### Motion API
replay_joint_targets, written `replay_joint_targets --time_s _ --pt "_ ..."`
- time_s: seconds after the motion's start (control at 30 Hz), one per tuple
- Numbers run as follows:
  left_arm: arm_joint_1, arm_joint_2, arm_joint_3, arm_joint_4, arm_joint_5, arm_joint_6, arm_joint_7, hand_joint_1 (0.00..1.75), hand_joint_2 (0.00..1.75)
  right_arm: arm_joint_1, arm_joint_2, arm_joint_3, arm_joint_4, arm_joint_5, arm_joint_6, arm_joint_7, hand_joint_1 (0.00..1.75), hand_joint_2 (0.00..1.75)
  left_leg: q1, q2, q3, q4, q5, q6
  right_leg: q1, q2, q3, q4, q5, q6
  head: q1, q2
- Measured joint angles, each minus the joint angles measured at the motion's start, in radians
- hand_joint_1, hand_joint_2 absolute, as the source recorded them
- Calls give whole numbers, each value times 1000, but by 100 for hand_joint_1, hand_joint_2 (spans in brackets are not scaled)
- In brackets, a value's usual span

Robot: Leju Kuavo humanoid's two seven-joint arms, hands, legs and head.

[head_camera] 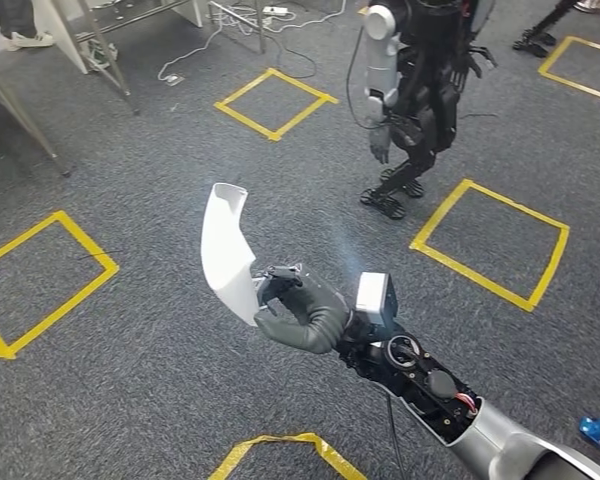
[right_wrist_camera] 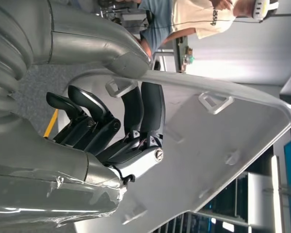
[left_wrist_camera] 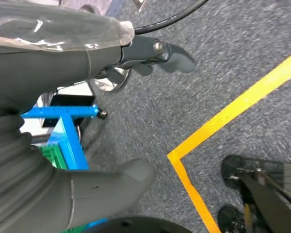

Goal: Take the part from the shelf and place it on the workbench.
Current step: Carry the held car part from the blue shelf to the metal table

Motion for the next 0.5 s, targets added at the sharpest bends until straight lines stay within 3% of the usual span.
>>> replay_joint_targets --time_s 0.07,0.1,0.17,0.23,0.27,0.33,0.37,0.4,0.43,0.5 --pt "-3 0 1 0 4 0 -1 0 175 -10 0 1 3 -1 2 -1 175 175 -6 39 68 -129 43 8 6 -17 5 2 -7 9 0 0" --pt "-4 0 1 0 6 0 -2 0 175 -14 1 2 5 -1 2 -1 175 175 -9 49 83 -158 49 14 8 -26 7 2 -10 14 3 0" --pt "-4 0 2 0 7 1 -4 0 175 -21 3 4 9 -1 3 -2 175 175 -13 32 83 -166 48 26 8 -43 13 1 -15 24 9 0" --pt "-3 0 4 0 7 1 -5 0 175 -25 5 6 12 -1 3 -2 175 175 -11 10 87 -170 49 38 3 -24 13 17 -32 35 12 0" --pt "-3 0 5 0 8 1 -5 0 175 -26 5 6 14 -1 3 -2 175 175 -9 0 89 -172 50 44 0 0 -2 53 -55 39 15 0" --pt "-4 0 6 0 8 1 -5 0 175 -25 5 7 18 -2 3 -3 175 175 -10 -21 91 -173 50 53 -2 45 -68 185 -117 42 23 0" --pt "-5 0 7 0 8 1 -4 0 175 -23 5 7 21 -3 3 -2 175 175 -11 -34 92 -173 49 56 -1 53 -106 257 -143 42 27 0" --pt "-5 0 7 0 7 1 -4 0 175 -20 5 7 24 -4 3 -2 175 175 -12 -48 93 -172 48 57 -1 56 -133 301 -150 42 30 0" --pt "-4 0 7 0 6 1 -3 0 175 -16 5 7 27 -6 3 -2 175 175 -13 -63 95 -172 48 57 -1 58 -142 307 -136 40 32 0" --pt "-3 0 7 0 1 1 -1 0 175 -10 5 6 30 -9 3 -3 175 175 -13 -92 102 -170 45 56 0 72 -106 205 -58 33 38 0"
